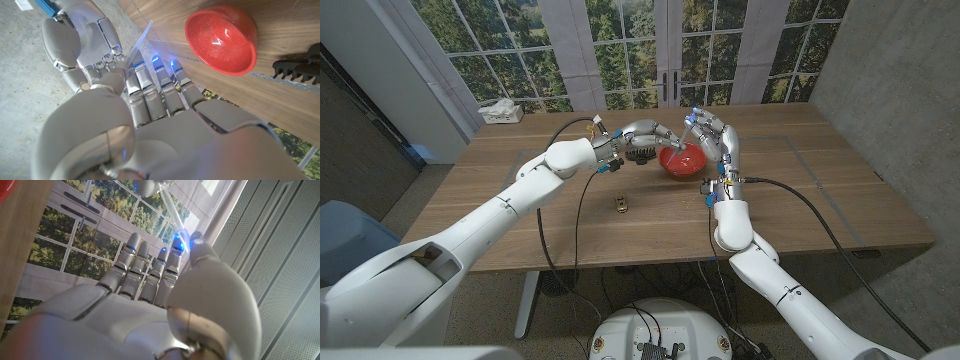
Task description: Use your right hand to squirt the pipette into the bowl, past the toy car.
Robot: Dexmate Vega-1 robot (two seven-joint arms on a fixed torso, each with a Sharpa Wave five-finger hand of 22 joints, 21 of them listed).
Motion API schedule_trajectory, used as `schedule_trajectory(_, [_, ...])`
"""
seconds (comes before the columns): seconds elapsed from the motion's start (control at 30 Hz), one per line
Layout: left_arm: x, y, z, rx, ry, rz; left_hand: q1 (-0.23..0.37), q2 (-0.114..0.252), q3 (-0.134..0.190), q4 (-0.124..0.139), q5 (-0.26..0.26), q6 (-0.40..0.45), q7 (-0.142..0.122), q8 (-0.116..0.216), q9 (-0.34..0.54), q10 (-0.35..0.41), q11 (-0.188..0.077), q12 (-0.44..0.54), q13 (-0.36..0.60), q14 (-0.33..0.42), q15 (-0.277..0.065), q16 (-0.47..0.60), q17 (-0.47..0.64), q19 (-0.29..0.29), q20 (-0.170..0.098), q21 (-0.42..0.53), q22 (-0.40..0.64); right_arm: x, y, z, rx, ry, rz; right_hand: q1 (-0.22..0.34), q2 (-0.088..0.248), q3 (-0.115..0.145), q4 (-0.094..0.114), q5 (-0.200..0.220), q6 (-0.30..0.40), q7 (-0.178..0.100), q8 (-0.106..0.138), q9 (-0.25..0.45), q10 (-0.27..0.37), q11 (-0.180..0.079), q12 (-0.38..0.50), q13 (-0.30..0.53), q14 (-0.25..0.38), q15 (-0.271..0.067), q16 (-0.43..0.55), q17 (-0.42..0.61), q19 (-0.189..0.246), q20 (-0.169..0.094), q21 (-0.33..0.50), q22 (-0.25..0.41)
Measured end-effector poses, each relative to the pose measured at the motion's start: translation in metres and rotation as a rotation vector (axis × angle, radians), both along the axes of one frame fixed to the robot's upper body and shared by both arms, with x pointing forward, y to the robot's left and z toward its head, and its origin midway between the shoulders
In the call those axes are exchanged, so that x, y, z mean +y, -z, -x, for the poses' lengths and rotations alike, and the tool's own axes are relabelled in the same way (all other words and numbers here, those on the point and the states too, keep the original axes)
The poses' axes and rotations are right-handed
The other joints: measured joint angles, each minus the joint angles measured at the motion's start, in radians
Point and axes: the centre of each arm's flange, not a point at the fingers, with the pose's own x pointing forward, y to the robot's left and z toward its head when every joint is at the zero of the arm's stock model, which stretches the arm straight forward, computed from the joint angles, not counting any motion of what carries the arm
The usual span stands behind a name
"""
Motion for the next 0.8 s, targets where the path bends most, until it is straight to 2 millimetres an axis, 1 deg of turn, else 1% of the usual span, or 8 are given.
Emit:
schedule_trajectory(0.1, [-0.0005,0.0002,0.0004,0.001,-0.001,-0.001,0.000,0.000,0.000,0.000,0.000,0.000,0.000,0.000,0.002,0.000,0.000,-0.004,0.003,0.000,0.000,0.000,0.000,0.000,0.000,0.000,0.000,-0.0004,0.0001,0.0007,0.000,-0.009,-0.001,0.004,0.004,0.000,0.000,0.000,0.009,-0.009,0.002,0.000,0.002,-0.002,0.000,0.000,0.000,0.000,0.000,0.000,0.000,0.000,0.000,0.000])
schedule_trajectory(0.17, [-0.0010,0.0004,0.0007,0.001,0.000,-0.002,0.000,0.000,0.000,0.000,0.000,0.000,0.000,0.000,0.005,0.000,0.000,-0.004,0.003,0.000,0.000,0.000,0.003,0.000,0.000,0.000,0.000,-0.0006,0.0003,0.0010,0.000,-0.014,-0.002,0.012,0.012,0.000,0.000,0.000,0.009,-0.009,0.002,0.000,0.002,-0.002,0.000,0.000,0.000,0.000,0.000,0.000,0.000,0.000,0.004,0.000])
schedule_trajectory(0.47, [-0.0019,0.0013,0.0009,0.004,-0.002,-0.001,0.000,0.000,0.000,0.000,0.000,0.000,0.000,-0.004,0.005,0.000,0.000,-0.004,0.005,0.000,0.000,0.000,0.005,0.000,0.000,0.000,0.000,-0.0014,-0.0005,0.0021,-0.003,-0.034,-0.005,0.009,0.014,0.009,0.000,0.000,0.021,-0.007,0.006,0.001,0.009,0.006,0.000,0.000,0.001,0.001,0.000,-0.002,0.000,0.000,0.008,0.000])
schedule_trajectory(0.53, [-0.0019,0.0014,0.0007,0.004,-0.003,-0.001,0.008,-0.009,-0.008,-0.007,0.000,-0.013,0.013,-0.017,0.006,-0.012,0.004,-0.018,0.010,0.000,0.000,0.000,0.005,0.000,0.000,0.000,0.000,-0.0014,-0.0008,0.0024,-0.004,-0.038,-0.006,0.009,0.014,0.009,0.000,0.000,0.021,-0.007,0.006,0.001,0.010,0.007,0.006,0.000,0.005,0.005,0.000,-0.002,0.000,0.000,0.008,0.000])
schedule_trajectory(0.57, [-0.0019,0.0015,0.0007,0.005,-0.003,0.000,0.002,-0.018,-0.014,-0.009,0.000,-0.027,0.026,-0.026,0.007,-0.035,0.012,-0.028,0.013,-0.001,0.001,0.000,0.008,-0.001,0.001,0.000,0.000,-0.0017,-0.0011,0.0025,-0.005,-0.039,-0.007,0.009,0.014,0.009,0.000,0.000,0.021,-0.007,0.006,0.001,0.010,0.007,0.006,0.000,0.005,0.005,0.000,-0.002,0.000,0.000,0.008,0.000])
schedule_trajectory(0.63, [-0.0018,0.0018,0.0006,0.005,-0.004,-0.001,-0.011,-0.039,-0.038,-0.007,0.000,-0.093,0.031,-0.046,0.006,-0.099,0.026,-0.052,0.017,-0.018,0.005,-0.010,0.010,-0.011,0.011,0.000,0.000,-0.0021,-0.0016,0.0027,-0.007,-0.041,-0.009,0.009,0.014,0.009,0.000,0.000,0.021,-0.007,0.006,0.001,0.010,0.007,0.006,0.000,0.005,0.005,0.000,0.000,0.000,0.000,0.008,0.000])
schedule_trajectory(0.73, [-0.0005,0.0031,-0.0001,0.008,-0.007,0.001,-0.038,-0.067,-0.074,-0.002,0.004,-0.243,0.022,-0.066,0.002,-0.222,0.049,-0.100,0.021,-0.070,0.008,-0.028,0.014,-0.046,0.020,-0.016,0.000,-0.0028,-0.0024,0.0032,-0.011,-0.043,-0.012,0.009,0.014,0.009,0.000,0.000,0.021,-0.007,0.006,0.001,0.014,0.011,0.006,0.000,0.009,0.002,0.000,0.000,0.000,0.000,0.008,0.000])
schedule_trajectory(0.8, [0.0016,0.0031,-0.0004,0.007,-0.010,0.006,-0.061,-0.090,-0.102,0.001,0.004,-0.378,0.006,-0.069,-0.003,-0.345,0.074,-0.132,0.020,-0.135,0.013,-0.041,0.014,-0.083,0.029,-0.032,0.000,-0.0030,-0.0026,0.0033,-0.012,-0.043,-0.014,0.009,0.014,0.009,0.000,0.000,0.021,-0.007,0.006,0.000,0.016,0.013,0.006,0.000,0.009,0.002,0.000,0.000,0.000,0.000,0.008,0.000])
